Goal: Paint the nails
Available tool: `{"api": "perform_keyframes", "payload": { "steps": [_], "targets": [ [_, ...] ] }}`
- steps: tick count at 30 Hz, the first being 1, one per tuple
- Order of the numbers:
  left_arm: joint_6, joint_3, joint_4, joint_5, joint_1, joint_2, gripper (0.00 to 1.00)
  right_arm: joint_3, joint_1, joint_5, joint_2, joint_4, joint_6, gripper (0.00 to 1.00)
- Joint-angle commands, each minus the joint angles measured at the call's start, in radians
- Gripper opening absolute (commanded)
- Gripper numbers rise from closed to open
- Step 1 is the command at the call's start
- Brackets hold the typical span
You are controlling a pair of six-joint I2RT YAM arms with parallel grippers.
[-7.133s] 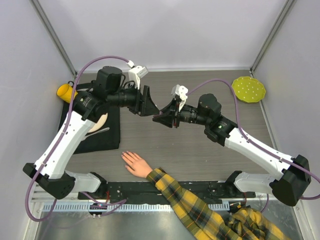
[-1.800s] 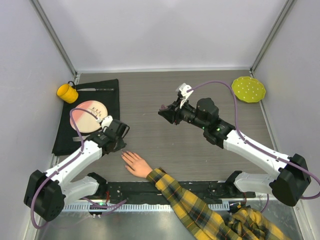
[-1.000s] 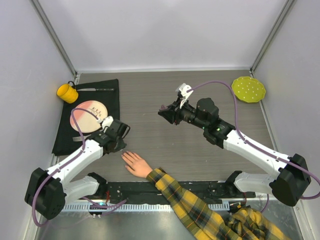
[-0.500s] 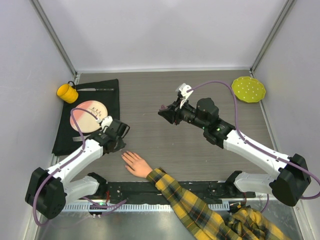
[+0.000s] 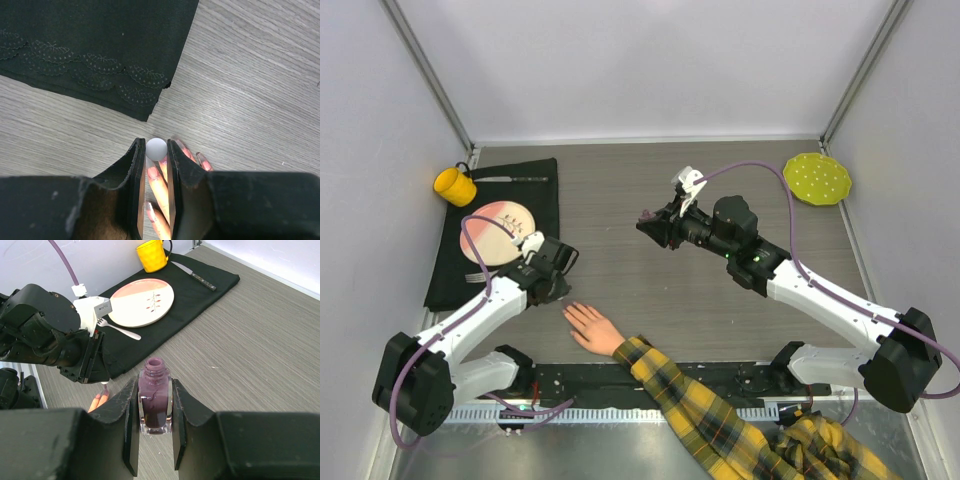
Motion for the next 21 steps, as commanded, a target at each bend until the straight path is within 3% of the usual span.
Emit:
{"api": "perform_keyframes", "payload": {
  "steps": [1,21],
  "targets": [
    [0.009,0.005,0.031,-0.018,0.012,0.009,0.00,0.036,-0.005,-0.012,-0.011,0.060,-0.013,0.01],
    [0.035,0.014,0.051,-0.015,0.032,0.035,0.00,0.037,-0.009,-0.017,0.001,0.063,-0.011,0.01]
  ]
}}
